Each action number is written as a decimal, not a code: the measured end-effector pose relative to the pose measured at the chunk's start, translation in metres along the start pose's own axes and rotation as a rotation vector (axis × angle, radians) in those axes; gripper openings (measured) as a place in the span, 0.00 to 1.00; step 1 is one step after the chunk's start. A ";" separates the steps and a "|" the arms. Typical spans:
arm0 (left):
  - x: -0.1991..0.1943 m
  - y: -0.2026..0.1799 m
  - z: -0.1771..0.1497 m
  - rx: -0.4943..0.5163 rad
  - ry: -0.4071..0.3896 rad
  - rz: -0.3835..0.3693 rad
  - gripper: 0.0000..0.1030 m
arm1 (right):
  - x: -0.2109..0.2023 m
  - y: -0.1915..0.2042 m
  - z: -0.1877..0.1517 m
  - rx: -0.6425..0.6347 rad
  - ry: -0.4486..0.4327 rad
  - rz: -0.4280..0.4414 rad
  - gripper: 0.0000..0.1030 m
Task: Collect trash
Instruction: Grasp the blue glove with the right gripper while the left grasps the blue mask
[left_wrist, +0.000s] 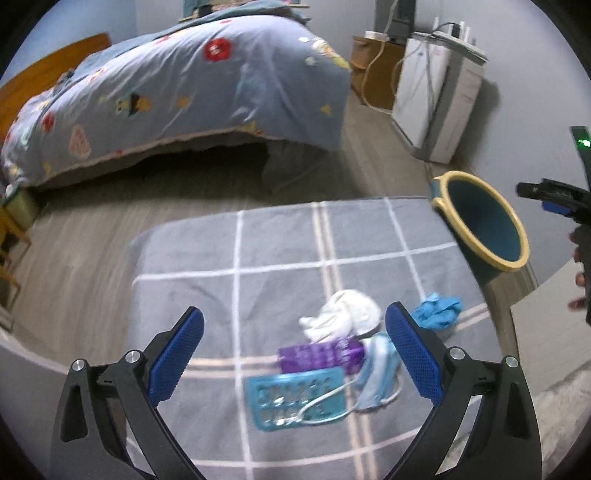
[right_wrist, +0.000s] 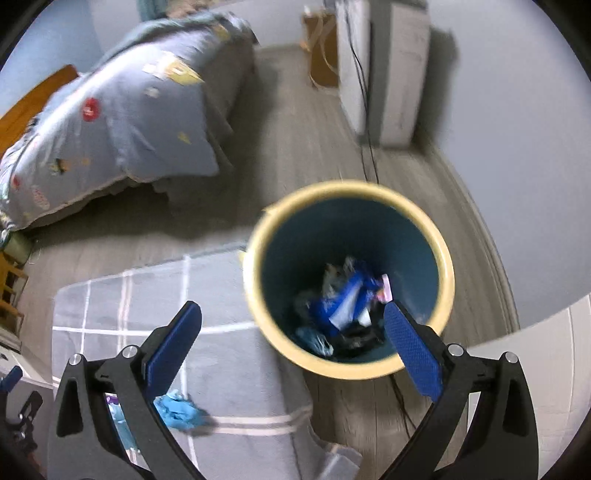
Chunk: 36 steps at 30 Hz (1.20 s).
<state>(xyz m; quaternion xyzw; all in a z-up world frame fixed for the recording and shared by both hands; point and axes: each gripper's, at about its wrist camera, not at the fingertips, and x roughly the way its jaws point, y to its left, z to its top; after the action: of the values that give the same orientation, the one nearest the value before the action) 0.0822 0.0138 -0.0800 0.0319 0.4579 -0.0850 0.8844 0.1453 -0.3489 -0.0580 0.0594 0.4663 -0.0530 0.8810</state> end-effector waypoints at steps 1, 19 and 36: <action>0.000 0.006 -0.002 -0.010 0.002 0.005 0.95 | -0.001 0.016 -0.005 -0.065 0.005 -0.010 0.94; 0.036 -0.034 -0.040 0.135 0.119 -0.099 0.95 | 0.038 0.118 -0.068 -0.280 0.219 -0.056 0.94; 0.067 -0.088 -0.057 0.303 0.179 -0.128 0.88 | 0.083 0.127 -0.098 -0.273 0.398 0.071 0.67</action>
<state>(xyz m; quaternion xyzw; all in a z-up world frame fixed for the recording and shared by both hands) 0.0589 -0.0730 -0.1656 0.1430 0.5179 -0.2056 0.8180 0.1306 -0.2117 -0.1742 -0.0345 0.6311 0.0542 0.7730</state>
